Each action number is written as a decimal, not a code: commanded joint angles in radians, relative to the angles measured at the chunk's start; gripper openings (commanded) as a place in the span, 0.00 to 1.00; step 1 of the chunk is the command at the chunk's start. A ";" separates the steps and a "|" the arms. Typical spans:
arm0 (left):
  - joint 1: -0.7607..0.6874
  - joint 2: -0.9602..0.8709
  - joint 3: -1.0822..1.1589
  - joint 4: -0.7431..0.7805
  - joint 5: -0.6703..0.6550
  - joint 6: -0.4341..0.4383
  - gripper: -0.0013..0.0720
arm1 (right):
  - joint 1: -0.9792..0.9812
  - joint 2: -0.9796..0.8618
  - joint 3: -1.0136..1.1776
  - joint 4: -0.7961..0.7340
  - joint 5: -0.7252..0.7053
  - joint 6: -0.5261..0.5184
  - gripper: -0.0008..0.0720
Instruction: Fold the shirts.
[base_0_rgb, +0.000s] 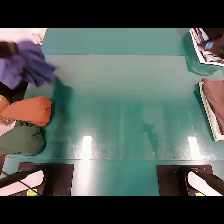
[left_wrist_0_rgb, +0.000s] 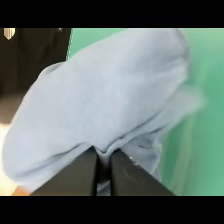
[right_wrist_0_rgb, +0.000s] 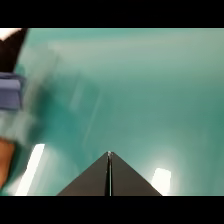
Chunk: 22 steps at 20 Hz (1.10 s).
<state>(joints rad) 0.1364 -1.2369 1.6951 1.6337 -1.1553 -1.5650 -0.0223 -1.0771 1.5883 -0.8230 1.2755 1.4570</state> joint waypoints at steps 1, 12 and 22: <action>-0.033 0.160 0.122 -0.173 -0.098 0.064 0.05 | 0.000 0.000 0.129 -0.018 -0.054 0.000 0.04; -0.766 0.037 -0.134 -0.220 -0.076 -0.026 0.05 | 0.000 0.000 0.188 -0.017 -0.061 -0.001 0.04; -0.609 -0.109 -0.184 -0.074 0.121 -0.014 0.75 | 0.000 0.000 0.188 -0.018 0.009 -0.001 0.04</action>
<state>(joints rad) -0.5861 -1.3289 1.5261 1.5188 -1.0485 -1.5810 -0.0223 -1.0767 1.7752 -0.8406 1.2697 1.4563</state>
